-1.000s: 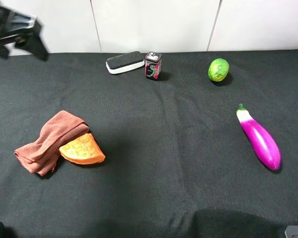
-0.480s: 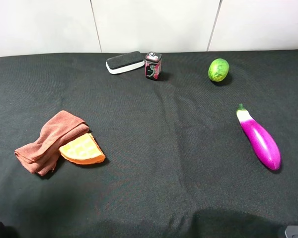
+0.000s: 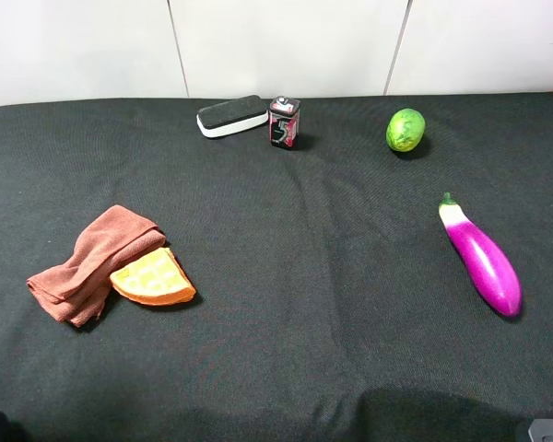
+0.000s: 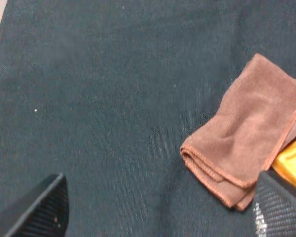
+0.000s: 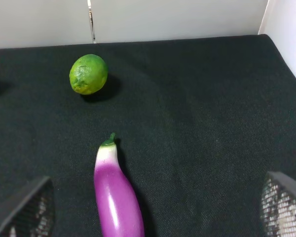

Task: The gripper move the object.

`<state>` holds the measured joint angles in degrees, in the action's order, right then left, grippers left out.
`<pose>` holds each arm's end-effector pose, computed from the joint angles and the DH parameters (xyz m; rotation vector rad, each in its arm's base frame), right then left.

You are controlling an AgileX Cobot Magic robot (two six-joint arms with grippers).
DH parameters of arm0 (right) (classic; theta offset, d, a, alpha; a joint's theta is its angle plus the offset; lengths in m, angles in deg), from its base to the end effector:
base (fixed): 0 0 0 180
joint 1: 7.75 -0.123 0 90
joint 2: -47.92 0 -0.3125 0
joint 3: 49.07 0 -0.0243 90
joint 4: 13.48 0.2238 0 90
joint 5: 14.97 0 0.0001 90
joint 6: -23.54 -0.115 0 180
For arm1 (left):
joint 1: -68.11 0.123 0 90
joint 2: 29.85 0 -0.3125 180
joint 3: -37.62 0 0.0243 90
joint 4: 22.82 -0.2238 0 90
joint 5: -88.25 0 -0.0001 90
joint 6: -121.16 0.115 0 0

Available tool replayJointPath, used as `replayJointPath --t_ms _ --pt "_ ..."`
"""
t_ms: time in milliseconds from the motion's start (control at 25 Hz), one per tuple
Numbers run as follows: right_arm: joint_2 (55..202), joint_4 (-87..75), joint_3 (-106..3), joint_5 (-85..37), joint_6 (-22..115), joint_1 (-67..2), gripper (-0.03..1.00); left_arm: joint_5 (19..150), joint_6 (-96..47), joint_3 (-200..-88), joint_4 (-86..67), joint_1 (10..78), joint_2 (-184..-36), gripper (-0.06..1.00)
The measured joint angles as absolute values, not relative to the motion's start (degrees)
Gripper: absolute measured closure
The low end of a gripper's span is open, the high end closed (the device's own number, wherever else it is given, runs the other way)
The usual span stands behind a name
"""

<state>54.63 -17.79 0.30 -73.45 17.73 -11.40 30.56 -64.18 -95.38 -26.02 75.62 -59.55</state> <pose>-0.0333 -0.0095 0.2569 0.0395 1.9969 0.0168 0.0219 0.0084 0.2726 -0.2508 2.3320 0.0888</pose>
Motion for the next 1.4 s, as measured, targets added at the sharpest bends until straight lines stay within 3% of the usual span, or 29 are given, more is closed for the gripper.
replayJointPath --t_ms 600,1400 --pt "54.6 -17.8 0.3 -73.5 17.7 -11.4 0.34 27.6 -64.2 -92.9 -26.0 73.3 -42.7 0.15" --pt "54.6 -17.7 0.3 -73.5 17.7 -11.4 0.34 27.6 -63.5 -92.5 -26.0 69.6 -36.8 0.15"
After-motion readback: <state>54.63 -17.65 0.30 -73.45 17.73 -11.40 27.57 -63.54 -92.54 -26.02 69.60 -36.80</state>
